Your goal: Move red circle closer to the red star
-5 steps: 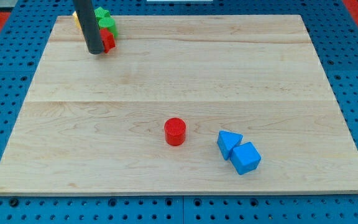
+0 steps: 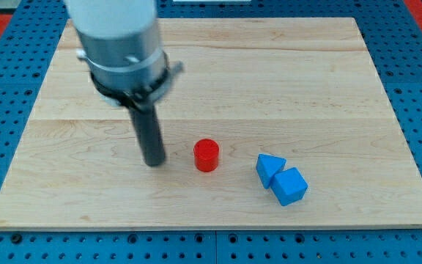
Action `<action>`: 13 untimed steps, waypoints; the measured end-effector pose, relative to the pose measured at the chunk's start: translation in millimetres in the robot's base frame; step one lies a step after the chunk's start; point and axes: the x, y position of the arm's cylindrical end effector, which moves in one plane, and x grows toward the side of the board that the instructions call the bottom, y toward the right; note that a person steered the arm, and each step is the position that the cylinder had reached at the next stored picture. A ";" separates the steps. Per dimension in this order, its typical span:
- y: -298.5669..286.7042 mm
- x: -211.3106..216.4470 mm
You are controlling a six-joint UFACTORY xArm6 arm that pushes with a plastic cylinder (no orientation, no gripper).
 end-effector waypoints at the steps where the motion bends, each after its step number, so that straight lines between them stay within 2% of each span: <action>1: 62.4 32.1; 2: 76.8 22.9; 4: 46.1 -4.3; 6: -0.2 -73.5; 9: 37.6 -108.9; 11: 46.5 -157.0; 13: 104.6 -162.9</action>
